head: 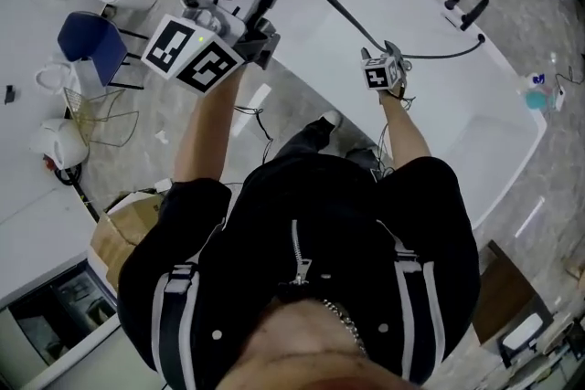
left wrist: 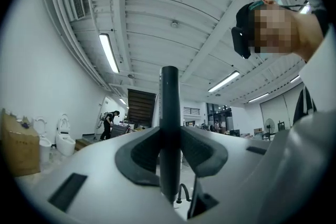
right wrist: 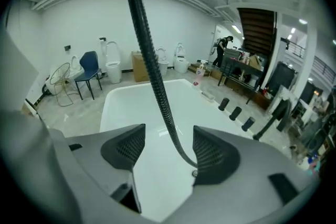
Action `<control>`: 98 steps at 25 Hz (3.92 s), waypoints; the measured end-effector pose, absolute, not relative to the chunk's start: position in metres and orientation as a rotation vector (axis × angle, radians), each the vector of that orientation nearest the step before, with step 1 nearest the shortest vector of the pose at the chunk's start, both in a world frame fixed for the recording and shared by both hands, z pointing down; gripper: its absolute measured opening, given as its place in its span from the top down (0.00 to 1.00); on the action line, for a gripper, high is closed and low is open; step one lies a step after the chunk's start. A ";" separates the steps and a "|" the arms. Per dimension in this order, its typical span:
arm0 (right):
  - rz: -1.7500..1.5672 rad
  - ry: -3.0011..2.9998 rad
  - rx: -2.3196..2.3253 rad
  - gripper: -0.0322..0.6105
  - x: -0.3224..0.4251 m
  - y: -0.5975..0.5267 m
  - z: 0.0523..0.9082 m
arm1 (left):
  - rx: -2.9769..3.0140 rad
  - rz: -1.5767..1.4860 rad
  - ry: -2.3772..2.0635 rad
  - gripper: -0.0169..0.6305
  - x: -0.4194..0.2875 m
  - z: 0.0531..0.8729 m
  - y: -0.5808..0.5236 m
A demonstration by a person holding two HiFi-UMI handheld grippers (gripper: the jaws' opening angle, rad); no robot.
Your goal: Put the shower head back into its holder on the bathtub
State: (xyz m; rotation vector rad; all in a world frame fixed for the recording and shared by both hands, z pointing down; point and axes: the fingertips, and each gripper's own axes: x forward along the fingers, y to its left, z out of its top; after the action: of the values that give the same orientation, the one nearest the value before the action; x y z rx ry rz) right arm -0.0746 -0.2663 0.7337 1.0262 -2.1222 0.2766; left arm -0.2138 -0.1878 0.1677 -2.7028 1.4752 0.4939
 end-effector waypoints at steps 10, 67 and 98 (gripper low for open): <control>0.164 -2.024 1.002 0.84 -0.090 -0.288 0.736 | -2.514 0.573 1.685 0.77 -0.316 0.143 -0.151; -0.507 -2.215 1.595 0.85 0.242 -0.436 0.324 | -2.954 0.327 1.393 0.77 -0.046 0.295 -0.284; -0.096 -2.174 1.589 0.85 0.313 -0.473 0.482 | -2.996 0.249 1.424 0.77 0.010 0.355 -0.322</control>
State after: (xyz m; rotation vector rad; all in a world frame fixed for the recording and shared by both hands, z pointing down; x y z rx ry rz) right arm 0.3135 -0.4731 0.4822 1.5895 -2.1736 -0.0962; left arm 0.0102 -0.3223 0.3550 -2.9964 1.4242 0.2489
